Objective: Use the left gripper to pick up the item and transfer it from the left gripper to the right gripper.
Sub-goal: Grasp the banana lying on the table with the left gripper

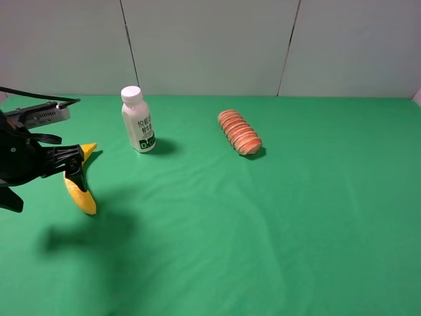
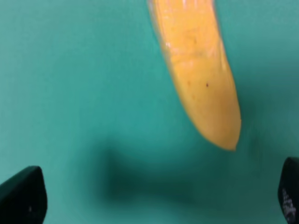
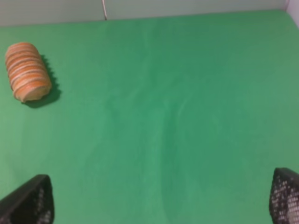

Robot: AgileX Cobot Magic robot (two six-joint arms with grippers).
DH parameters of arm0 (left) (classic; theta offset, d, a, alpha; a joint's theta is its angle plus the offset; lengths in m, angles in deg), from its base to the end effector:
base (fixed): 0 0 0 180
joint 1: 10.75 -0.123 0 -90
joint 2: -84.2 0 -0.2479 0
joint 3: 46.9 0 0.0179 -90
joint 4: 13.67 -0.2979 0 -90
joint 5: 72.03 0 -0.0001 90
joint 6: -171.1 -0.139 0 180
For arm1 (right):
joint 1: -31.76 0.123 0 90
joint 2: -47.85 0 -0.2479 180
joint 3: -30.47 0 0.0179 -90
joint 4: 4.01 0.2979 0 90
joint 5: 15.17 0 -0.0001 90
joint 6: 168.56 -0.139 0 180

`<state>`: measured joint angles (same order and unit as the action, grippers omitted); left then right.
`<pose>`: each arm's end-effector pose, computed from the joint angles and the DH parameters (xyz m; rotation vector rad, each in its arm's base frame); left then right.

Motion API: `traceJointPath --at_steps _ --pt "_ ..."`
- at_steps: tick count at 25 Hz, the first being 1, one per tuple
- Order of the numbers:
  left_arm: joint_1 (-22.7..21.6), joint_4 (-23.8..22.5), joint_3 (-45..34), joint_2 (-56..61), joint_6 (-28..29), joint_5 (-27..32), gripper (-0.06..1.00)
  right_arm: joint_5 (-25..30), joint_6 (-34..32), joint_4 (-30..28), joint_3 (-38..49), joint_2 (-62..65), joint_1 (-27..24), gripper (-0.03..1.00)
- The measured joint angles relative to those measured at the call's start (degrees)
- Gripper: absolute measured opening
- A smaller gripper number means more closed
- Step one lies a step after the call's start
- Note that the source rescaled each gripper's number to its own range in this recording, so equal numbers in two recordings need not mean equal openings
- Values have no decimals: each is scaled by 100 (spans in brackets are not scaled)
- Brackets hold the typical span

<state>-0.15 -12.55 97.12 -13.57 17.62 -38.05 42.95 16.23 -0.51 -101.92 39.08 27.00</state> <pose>0.2853 -0.0549 0.0397 -0.4291 2.9088 -0.1182 0.1197 -0.0027 0.2831 -0.0016 1.9971 -0.0346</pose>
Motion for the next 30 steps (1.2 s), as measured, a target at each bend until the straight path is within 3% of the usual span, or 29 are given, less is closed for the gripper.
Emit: traceJointPath --at_steps 17,30 --pt "77 32 347 -1000 137 -406 100 0 0 0 0 0 0 100" --pt "444 -112 406 -1427 719 -642 100 0 0 0 0 0 0 100"
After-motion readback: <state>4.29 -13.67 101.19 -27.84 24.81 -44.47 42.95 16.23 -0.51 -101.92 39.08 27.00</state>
